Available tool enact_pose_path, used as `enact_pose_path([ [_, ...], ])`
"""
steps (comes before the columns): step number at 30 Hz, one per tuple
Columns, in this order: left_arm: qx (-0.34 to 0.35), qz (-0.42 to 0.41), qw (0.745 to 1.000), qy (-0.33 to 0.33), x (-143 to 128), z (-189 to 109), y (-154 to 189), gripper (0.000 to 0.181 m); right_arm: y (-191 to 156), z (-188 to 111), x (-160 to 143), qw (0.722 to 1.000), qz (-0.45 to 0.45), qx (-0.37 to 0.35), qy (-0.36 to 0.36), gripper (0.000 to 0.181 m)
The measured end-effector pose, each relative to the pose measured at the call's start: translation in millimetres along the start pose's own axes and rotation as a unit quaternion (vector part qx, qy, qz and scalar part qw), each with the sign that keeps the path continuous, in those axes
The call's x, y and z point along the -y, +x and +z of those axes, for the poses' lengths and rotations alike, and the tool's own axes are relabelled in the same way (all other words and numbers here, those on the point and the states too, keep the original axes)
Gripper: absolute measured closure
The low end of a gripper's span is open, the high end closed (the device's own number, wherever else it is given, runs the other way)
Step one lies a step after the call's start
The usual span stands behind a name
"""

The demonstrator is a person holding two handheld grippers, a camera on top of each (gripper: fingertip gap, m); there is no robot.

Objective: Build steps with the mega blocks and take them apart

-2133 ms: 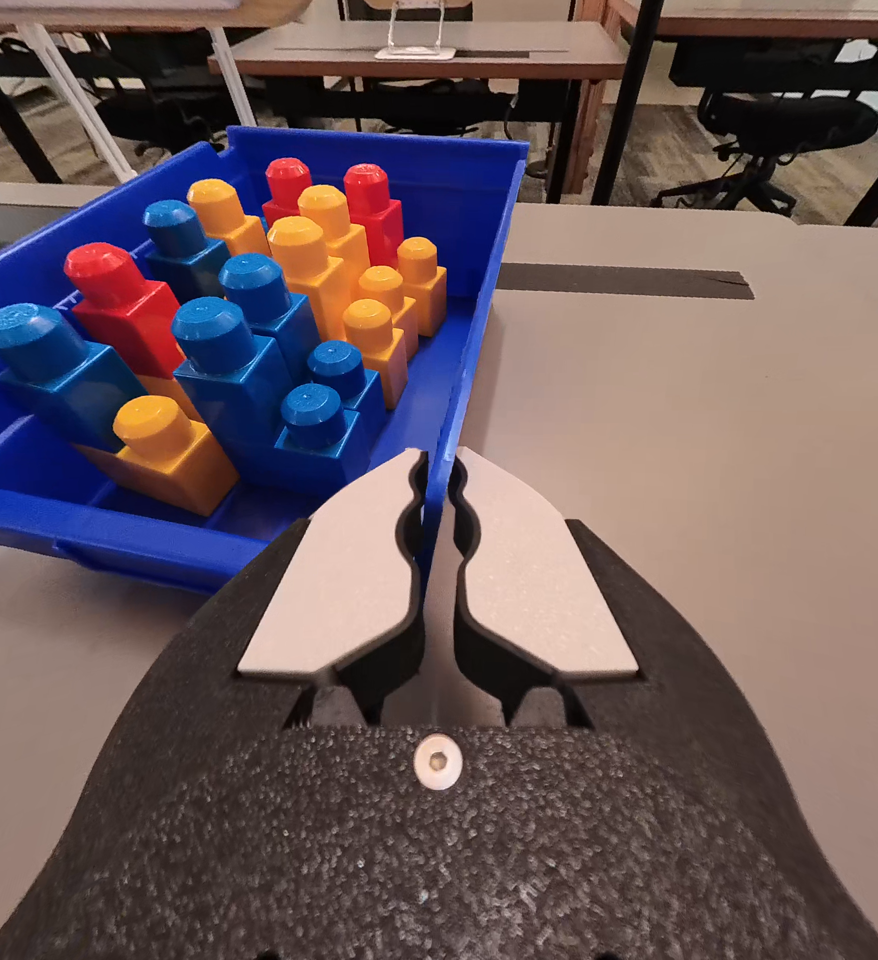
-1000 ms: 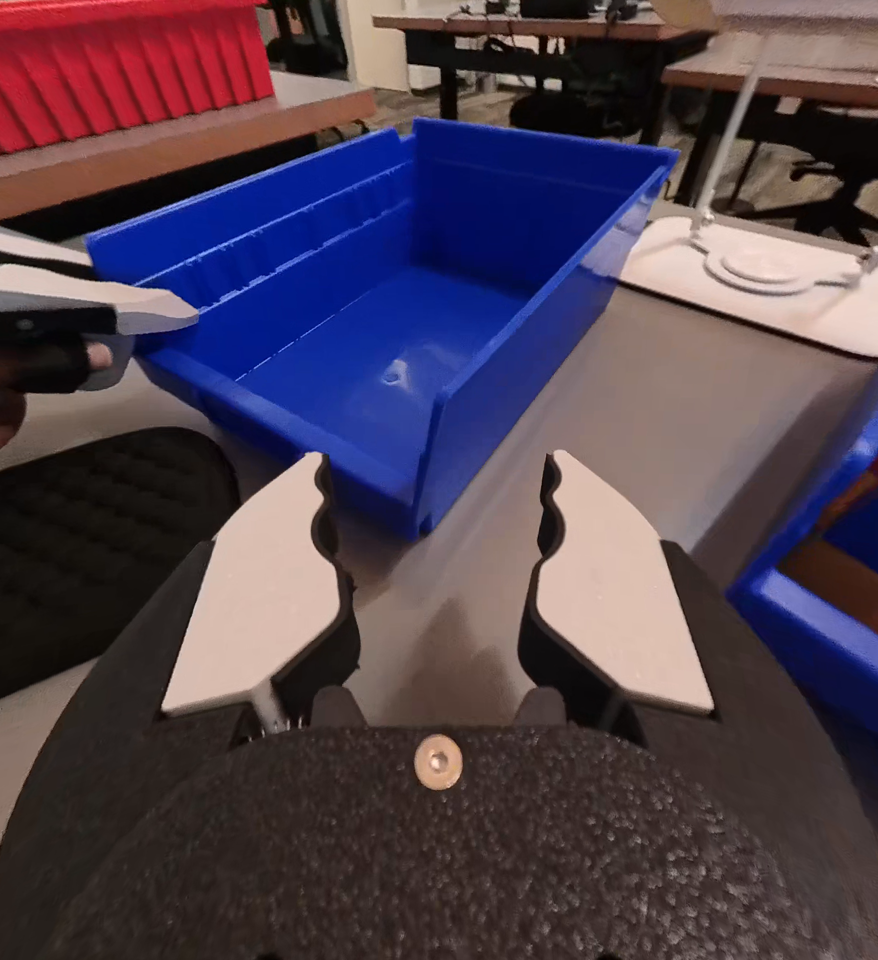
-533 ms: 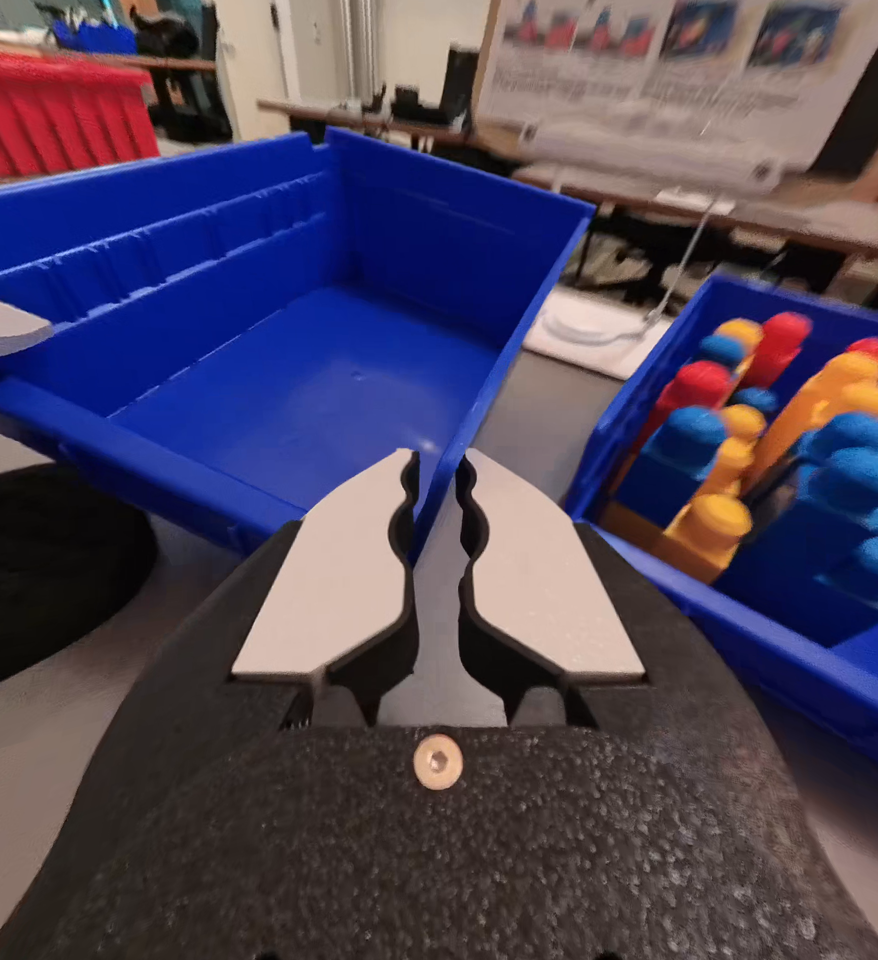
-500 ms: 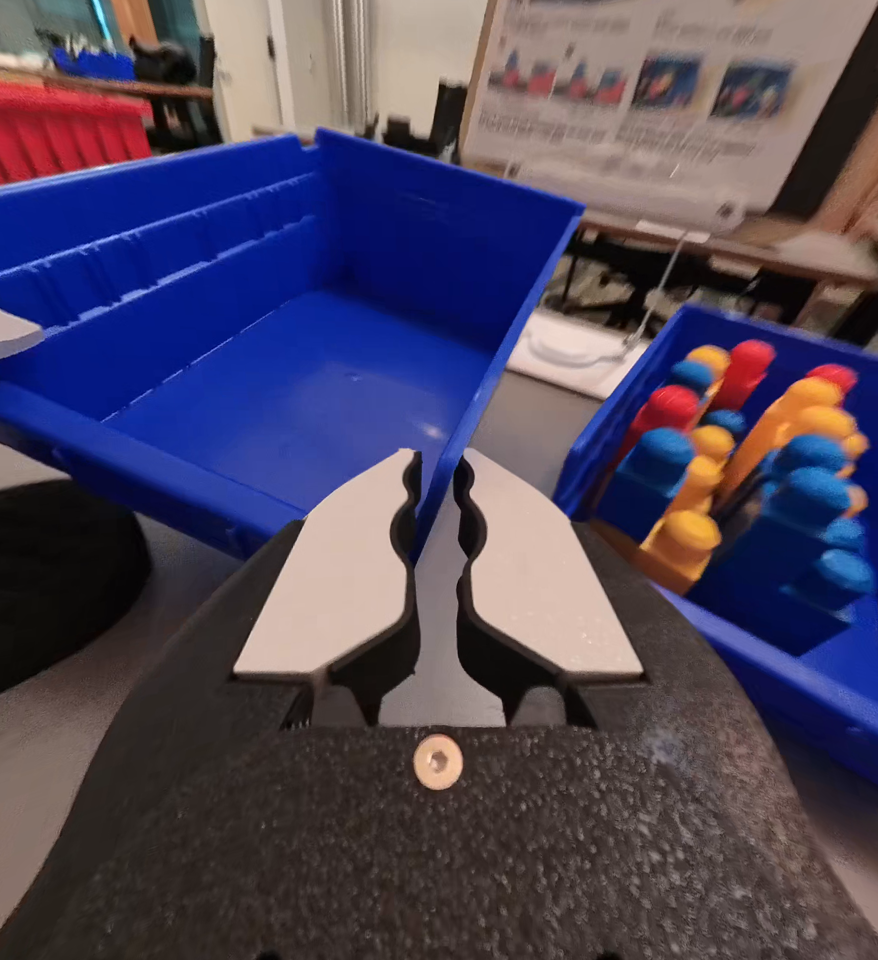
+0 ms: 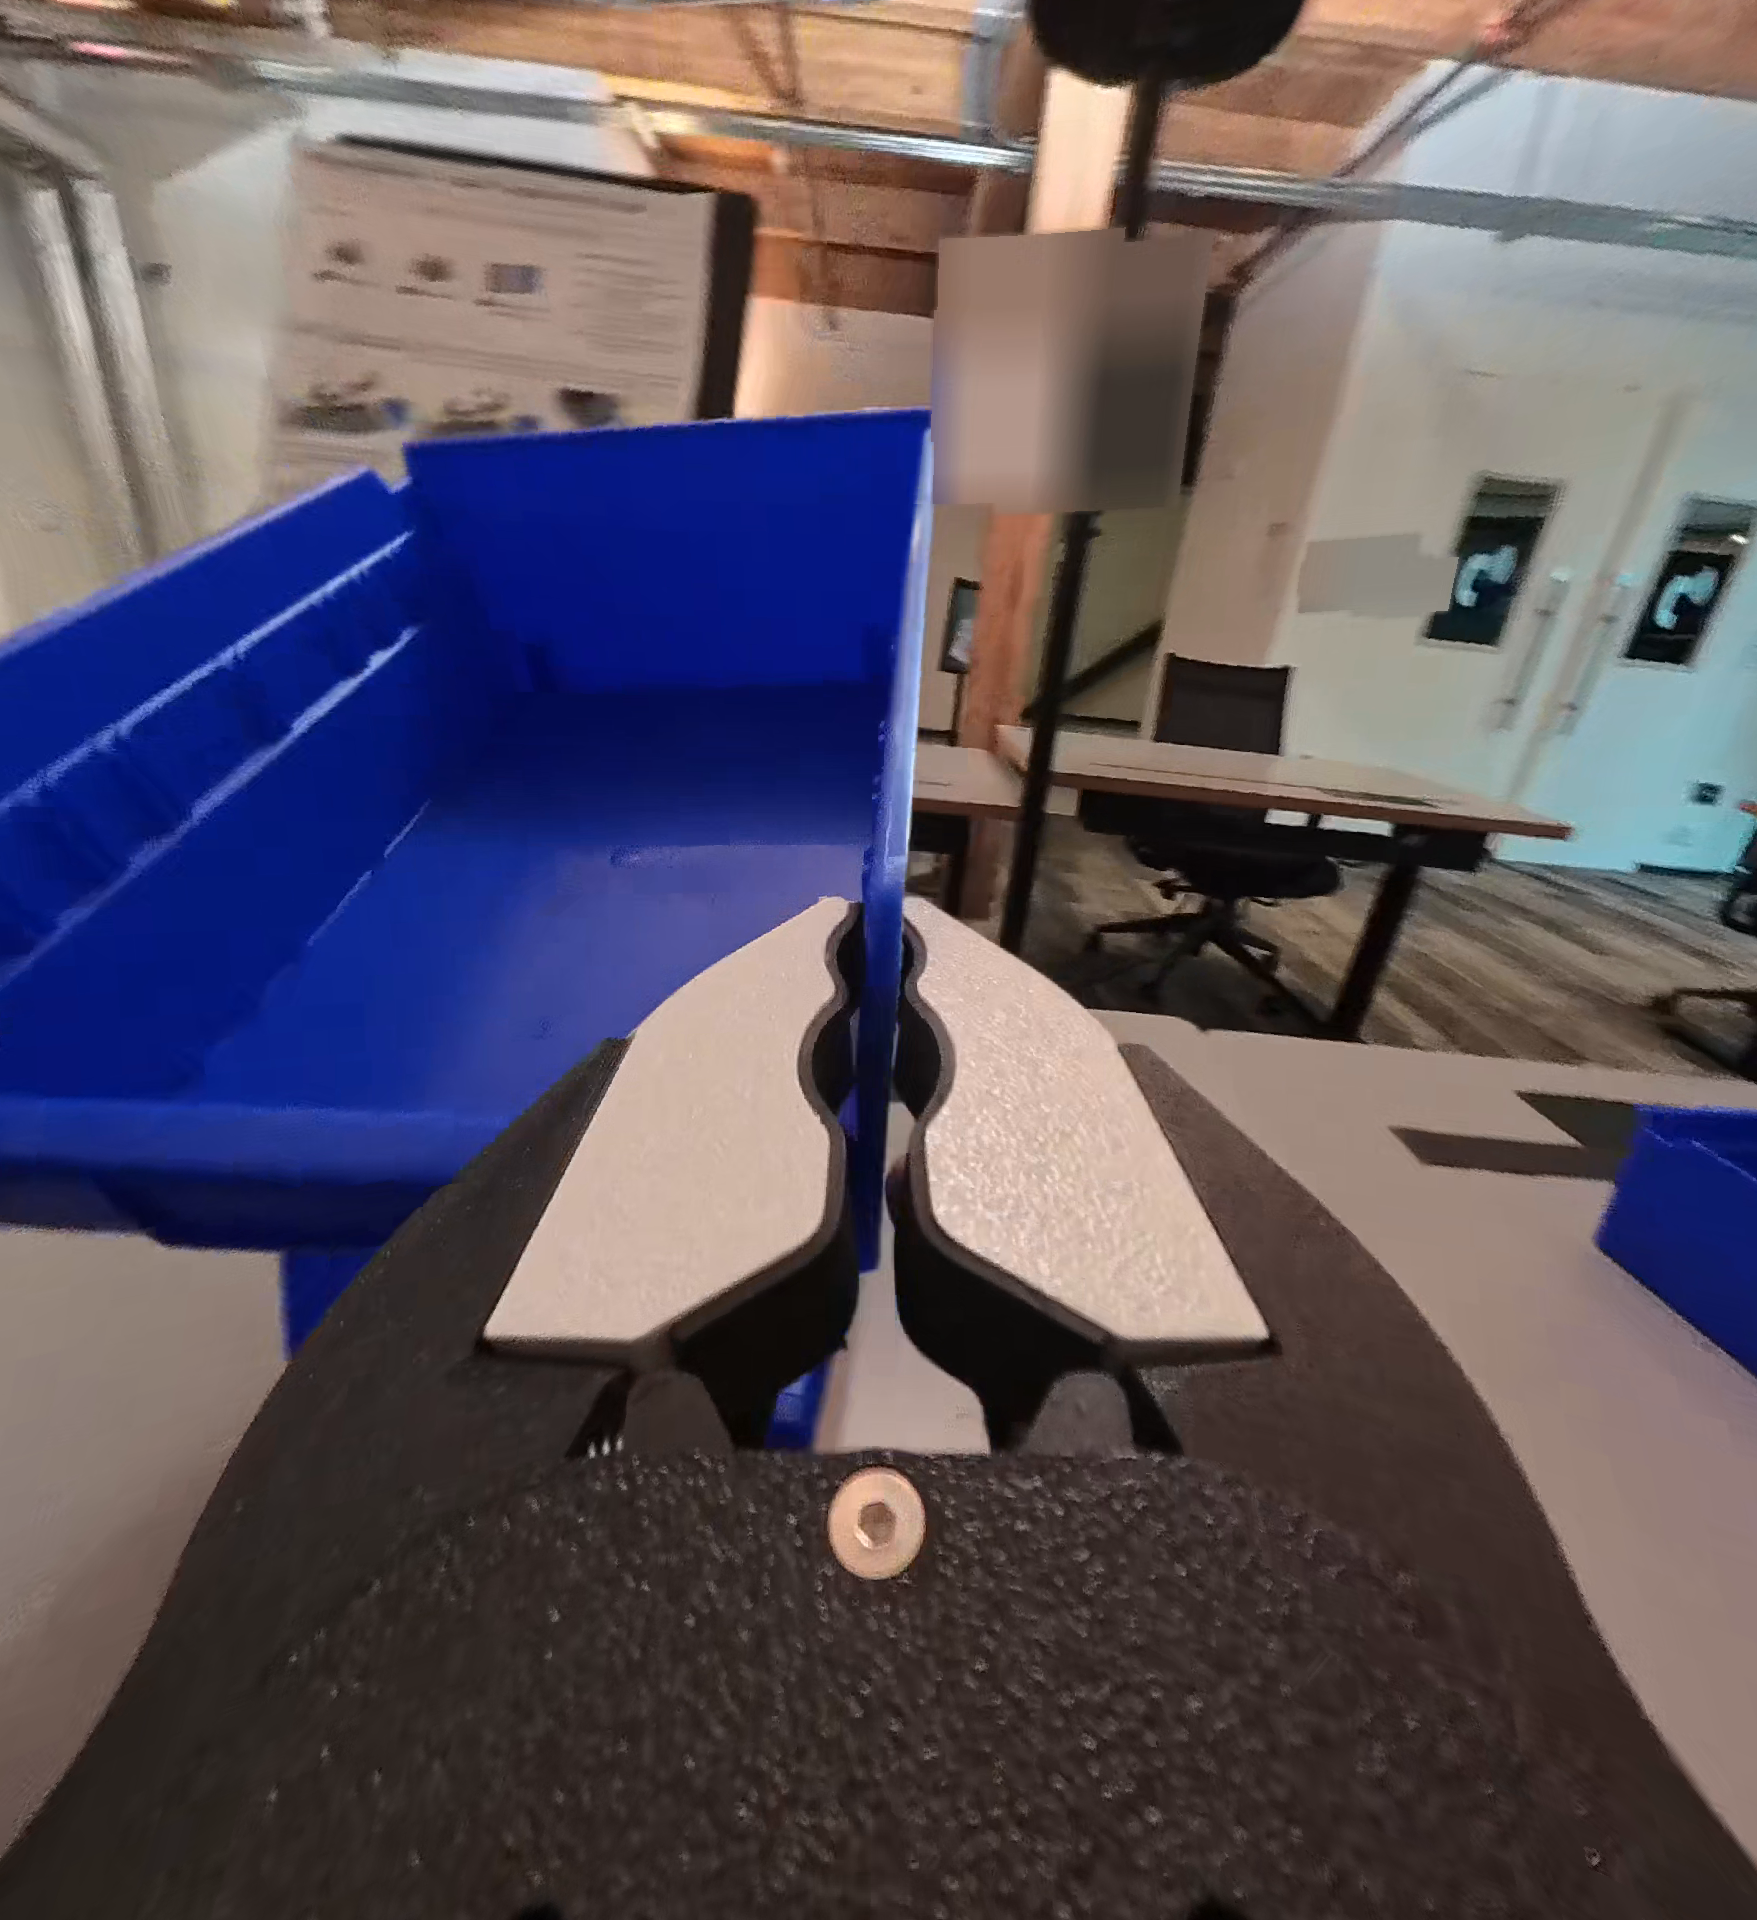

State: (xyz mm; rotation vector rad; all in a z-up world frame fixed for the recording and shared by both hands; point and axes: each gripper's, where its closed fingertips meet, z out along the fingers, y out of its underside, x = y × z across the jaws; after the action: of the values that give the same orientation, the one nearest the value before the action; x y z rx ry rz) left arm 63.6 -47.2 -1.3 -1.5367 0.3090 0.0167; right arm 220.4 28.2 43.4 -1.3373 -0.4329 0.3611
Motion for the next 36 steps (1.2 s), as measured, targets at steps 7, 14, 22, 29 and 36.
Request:
enact_pose_path([
  [7,-0.064,-0.029,0.997,0.011,-13,22,47,0.154,92,-13,-19,0.997,0.039,-0.071,-0.01,0.18],
  [14,0.014,-0.065,0.997,-0.03,-60,-8,-19,0.153,172,1,-85,0.988,0.107,-0.094,-0.062,0.18],
  [22,0.082,-0.09,0.99,-0.069,-106,-28,-69,0.15,230,33,-190,0.97,0.148,-0.102,-0.166,0.179],
  [29,0.088,-0.092,0.988,-0.084,-120,-27,-74,0.149,236,65,-234,0.962,0.122,-0.09,-0.228,0.179],
  [36,0.109,-0.099,0.985,-0.096,-133,-36,-89,0.148,208,47,-192,0.976,0.037,-0.101,-0.19,0.128],
])
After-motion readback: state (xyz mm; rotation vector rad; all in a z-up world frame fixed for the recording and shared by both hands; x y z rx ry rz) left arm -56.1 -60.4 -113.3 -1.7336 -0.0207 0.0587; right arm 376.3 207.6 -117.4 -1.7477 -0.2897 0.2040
